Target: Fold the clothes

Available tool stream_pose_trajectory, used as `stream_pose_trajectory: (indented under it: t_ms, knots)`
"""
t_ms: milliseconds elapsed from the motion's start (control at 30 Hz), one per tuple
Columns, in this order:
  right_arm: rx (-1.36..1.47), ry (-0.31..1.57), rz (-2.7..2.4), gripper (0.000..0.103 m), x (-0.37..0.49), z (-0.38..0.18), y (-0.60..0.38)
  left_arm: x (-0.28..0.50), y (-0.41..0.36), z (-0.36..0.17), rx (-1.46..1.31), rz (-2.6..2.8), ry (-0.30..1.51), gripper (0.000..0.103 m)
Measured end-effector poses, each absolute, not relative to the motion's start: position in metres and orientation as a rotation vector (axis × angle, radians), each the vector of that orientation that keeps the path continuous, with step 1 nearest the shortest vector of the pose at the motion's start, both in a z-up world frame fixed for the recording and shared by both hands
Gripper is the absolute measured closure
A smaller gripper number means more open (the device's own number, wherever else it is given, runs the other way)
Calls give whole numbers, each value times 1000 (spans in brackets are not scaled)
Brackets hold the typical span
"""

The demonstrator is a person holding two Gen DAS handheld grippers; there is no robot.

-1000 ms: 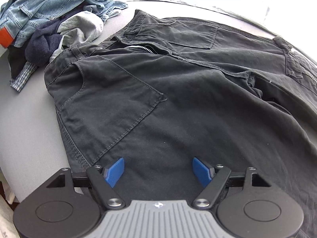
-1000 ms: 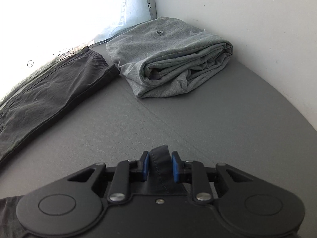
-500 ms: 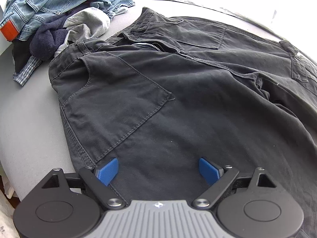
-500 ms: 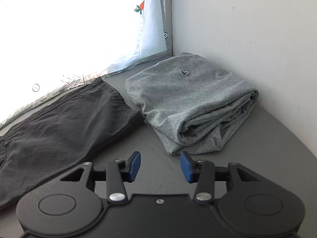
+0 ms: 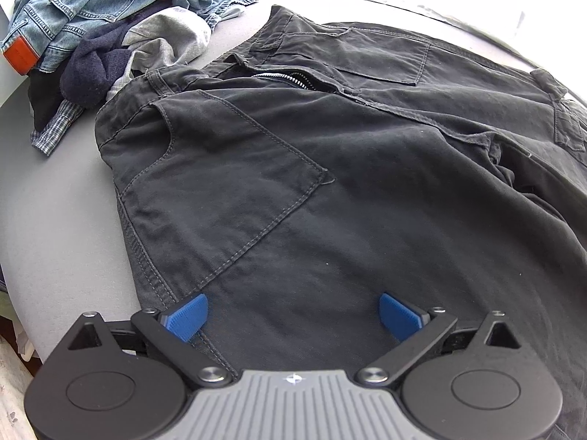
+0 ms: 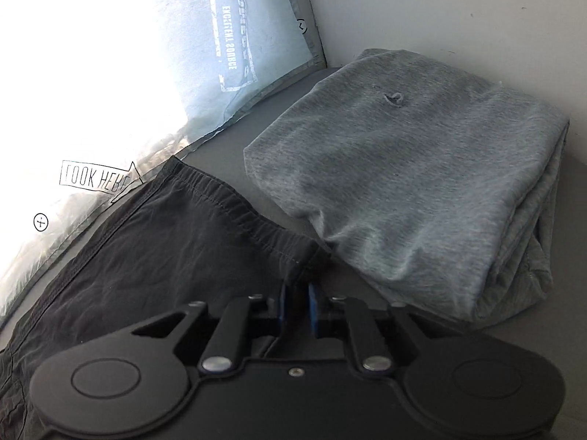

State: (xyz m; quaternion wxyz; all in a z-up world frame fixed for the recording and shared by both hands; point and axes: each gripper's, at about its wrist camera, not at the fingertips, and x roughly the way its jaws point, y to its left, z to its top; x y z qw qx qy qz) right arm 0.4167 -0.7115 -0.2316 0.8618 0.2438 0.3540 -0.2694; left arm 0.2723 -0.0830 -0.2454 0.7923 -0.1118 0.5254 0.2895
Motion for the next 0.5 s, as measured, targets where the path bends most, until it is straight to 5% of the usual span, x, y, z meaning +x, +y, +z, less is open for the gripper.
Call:
stream_pose_trajectory:
  t_ms: [267,367,500]
  knots:
    - [319,785,-605,92,399,-237,-695,271,-81,-246,-252,624,1123,2]
    - [234,809,-607,69,396,-232,-691,269,-79,-247,-266,620,1116,2]
    - [271,769,-570,54,354,-209,-687,266,-79,-248,-276,619,1098,1]
